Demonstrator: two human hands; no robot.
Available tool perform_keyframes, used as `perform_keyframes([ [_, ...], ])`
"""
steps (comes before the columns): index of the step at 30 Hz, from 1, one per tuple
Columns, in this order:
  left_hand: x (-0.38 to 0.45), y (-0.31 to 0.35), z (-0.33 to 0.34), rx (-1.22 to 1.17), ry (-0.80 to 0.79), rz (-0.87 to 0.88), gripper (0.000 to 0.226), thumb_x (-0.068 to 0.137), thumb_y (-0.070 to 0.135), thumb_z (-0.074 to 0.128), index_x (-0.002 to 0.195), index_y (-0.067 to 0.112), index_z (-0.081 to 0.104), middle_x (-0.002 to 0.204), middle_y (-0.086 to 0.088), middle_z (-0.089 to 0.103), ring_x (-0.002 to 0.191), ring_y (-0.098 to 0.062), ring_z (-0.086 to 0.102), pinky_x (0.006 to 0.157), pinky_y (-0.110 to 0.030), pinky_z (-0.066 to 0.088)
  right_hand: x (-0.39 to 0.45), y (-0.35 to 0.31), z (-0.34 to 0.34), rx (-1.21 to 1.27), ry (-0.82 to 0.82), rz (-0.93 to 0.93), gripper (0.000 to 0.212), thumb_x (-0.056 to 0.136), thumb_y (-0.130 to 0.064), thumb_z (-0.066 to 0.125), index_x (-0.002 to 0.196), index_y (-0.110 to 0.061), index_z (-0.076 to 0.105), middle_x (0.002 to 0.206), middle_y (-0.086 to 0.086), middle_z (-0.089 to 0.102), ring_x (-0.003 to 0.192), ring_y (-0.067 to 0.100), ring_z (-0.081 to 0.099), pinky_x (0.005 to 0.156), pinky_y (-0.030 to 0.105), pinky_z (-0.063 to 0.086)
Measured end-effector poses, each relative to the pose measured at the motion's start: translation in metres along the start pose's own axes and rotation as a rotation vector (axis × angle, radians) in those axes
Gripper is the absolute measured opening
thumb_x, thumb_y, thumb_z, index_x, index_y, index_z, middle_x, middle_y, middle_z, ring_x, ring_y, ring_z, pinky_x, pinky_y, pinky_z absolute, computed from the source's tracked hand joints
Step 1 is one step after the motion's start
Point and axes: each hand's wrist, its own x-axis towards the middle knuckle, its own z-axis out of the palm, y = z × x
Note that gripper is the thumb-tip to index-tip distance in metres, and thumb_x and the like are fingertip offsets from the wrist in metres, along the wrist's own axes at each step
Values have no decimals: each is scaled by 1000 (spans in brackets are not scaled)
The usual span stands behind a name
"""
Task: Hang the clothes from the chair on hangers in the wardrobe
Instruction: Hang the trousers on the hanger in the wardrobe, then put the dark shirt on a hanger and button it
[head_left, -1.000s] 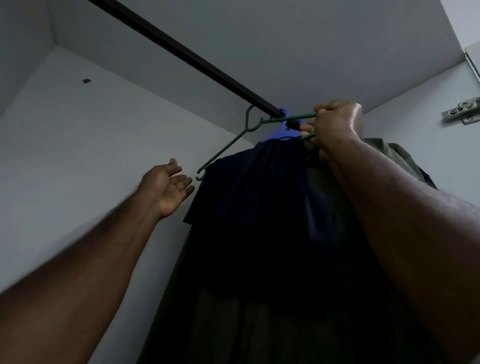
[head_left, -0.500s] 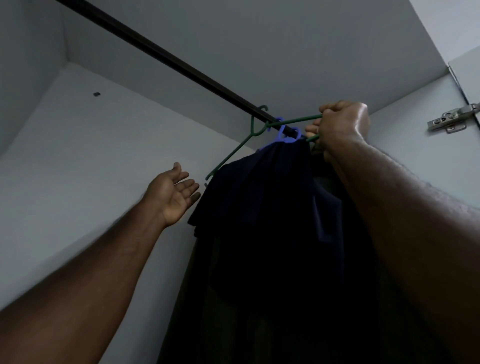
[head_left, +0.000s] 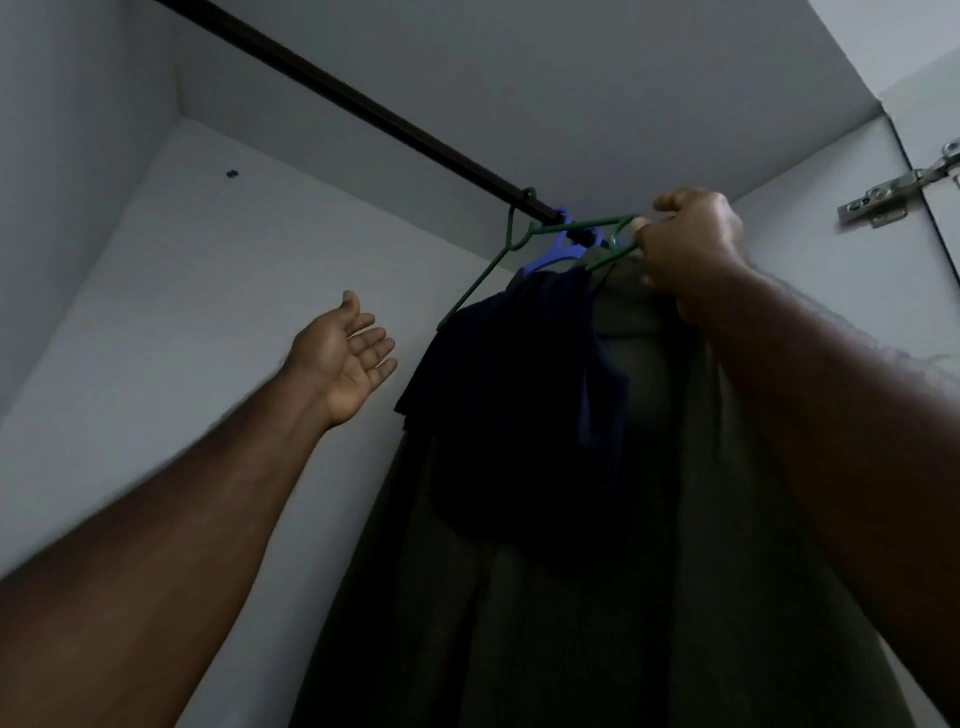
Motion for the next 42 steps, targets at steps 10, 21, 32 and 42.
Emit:
perform_keyframes([
  [10,-62,-30,25,729,117,370,54,105,43,45,152,17,39,156,-3,41,140,-15,41,113,-30,32,-115,6,-18,-612,-148,-695,64,95,-43,55,151,-19,35,163,5,24,152,24,17,120,50,23],
  [21,-118,-77,61,1343,46,659,70,104,49,37,161,20,8,169,-1,-4,154,-15,-10,125,-43,2,-165,41,-39,-760,-318,-730,82,94,-56,49,157,-15,18,167,7,6,154,25,-6,122,57,10],
  [32,-176,-111,110,1428,-52,693,77,97,64,16,160,23,0,168,3,-11,152,-13,-20,123,-47,-7,-182,60,-100,-870,-351,-760,83,95,-52,49,158,-11,15,167,9,5,154,25,-6,122,58,8],
  [42,-256,-152,169,1162,-181,671,72,101,57,27,160,21,7,169,4,-5,153,-11,-17,122,-42,-9,-212,73,-188,-1038,-356,-763,74,94,-46,50,154,-8,28,164,14,19,154,29,8,119,61,19],
])
